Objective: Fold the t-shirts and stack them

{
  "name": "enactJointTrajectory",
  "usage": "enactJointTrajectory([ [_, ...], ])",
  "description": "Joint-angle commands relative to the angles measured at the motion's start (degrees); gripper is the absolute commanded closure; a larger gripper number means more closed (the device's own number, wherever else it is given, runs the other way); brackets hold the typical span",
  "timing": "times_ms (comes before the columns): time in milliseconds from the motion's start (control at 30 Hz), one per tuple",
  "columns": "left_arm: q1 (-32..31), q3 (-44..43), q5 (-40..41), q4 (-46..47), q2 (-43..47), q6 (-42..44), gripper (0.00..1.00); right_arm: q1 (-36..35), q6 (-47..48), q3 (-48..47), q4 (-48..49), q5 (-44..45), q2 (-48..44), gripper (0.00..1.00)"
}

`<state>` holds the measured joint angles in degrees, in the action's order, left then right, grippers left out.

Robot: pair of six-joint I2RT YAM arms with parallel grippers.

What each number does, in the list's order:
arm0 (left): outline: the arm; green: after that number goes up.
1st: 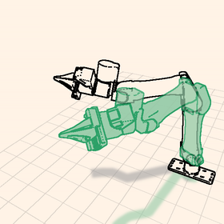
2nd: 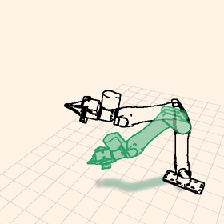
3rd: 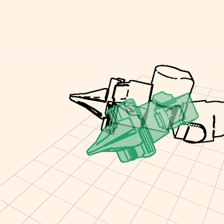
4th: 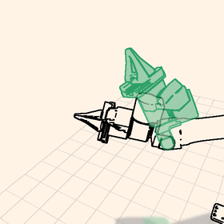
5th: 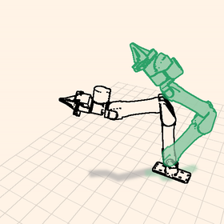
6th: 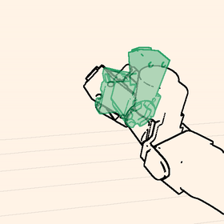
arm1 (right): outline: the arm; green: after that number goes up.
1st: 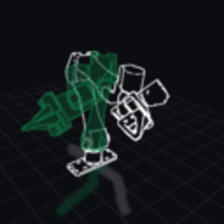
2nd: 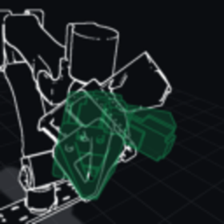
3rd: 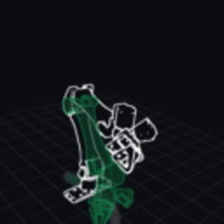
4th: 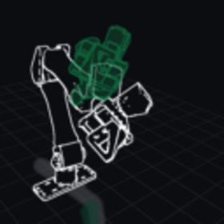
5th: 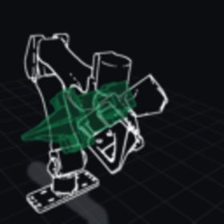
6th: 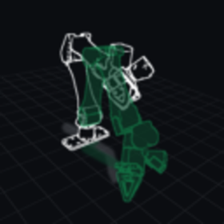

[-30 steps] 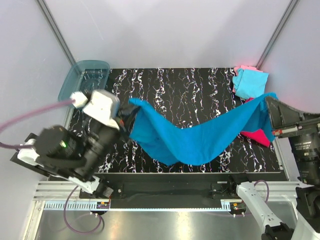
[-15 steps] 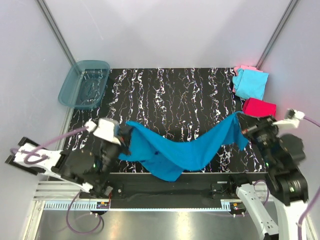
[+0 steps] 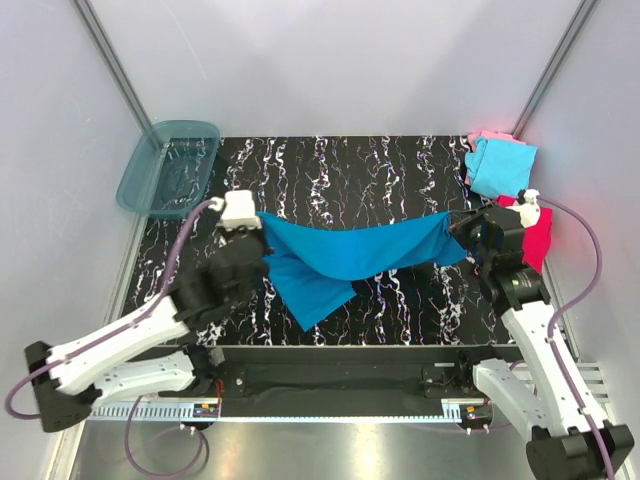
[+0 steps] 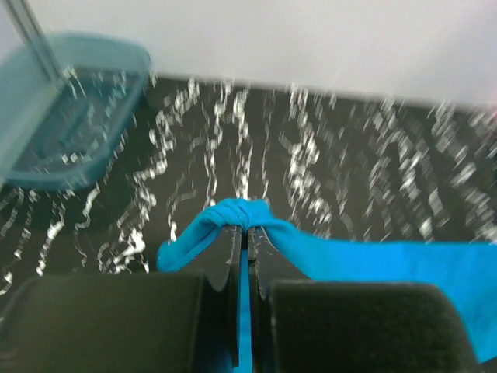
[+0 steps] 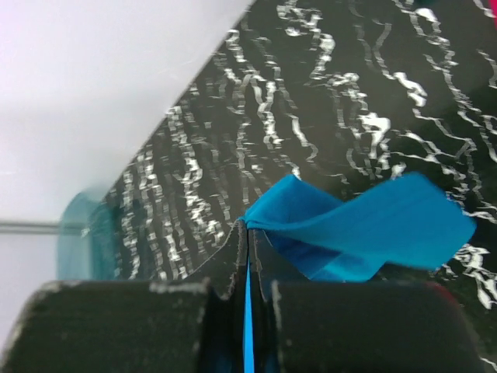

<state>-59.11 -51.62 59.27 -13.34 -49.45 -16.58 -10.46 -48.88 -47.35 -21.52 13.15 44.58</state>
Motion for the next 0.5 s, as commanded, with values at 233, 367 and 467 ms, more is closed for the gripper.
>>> enactJointTrajectory([
  [233, 14.8, -0.1, -19.8, 13.1, -18.8, -5.2, 1.00, 4.3, -0.9, 1.7, 12.9, 7.6, 12.9, 1.00],
  [367, 17.6, -3.9, -21.6, 16.2, -25.2, -3.1, 1.00, 8.1, -3.0, -0.6, 15.4, 4.0, 21.7, 1.00],
  [467, 18.9, -8.2, -23.1, 16.9, -31.2, -2.1, 1.00, 8.9, -4.9, -3.0, 17.7, 3.7, 28.2, 1.00],
])
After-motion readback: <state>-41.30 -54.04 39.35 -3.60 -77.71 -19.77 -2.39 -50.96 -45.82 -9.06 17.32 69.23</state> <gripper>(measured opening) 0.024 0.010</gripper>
